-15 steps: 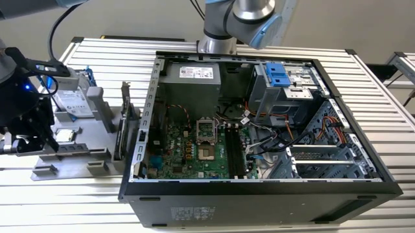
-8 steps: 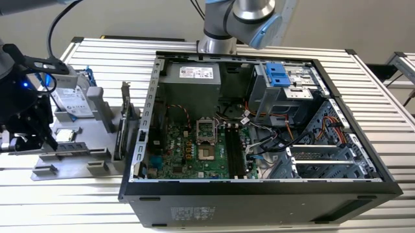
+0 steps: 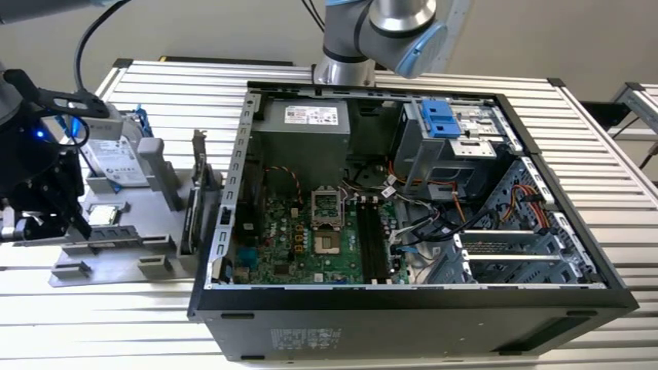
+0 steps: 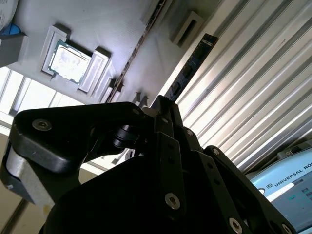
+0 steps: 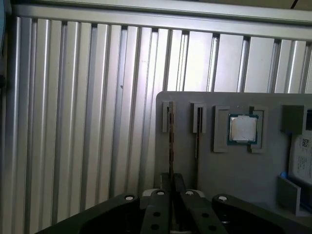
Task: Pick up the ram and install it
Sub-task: 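Pick up the ram and move it above insertion slot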
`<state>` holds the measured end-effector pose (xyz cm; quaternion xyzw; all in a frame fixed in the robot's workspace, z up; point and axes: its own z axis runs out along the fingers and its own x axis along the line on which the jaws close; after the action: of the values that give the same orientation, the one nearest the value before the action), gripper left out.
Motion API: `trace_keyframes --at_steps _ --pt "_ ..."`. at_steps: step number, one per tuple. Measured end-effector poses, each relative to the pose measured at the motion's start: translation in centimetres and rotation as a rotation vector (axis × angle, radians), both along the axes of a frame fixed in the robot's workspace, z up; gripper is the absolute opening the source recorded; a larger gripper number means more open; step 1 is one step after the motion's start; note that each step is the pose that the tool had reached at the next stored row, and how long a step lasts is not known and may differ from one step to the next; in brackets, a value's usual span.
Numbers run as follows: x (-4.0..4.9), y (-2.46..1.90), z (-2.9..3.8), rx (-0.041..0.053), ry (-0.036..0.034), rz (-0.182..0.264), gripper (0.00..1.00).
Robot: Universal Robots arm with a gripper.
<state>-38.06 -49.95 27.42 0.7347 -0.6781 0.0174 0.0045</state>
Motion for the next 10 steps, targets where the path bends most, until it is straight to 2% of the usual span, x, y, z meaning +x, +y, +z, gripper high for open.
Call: trace_keyframes --at_steps 6,10 --pt "0.0 0.0 0.02 0.0 -0.0002 -0.019 0.0" --pt "0.0 0.0 0.3 0.0 -0.0001 -0.029 0.0"
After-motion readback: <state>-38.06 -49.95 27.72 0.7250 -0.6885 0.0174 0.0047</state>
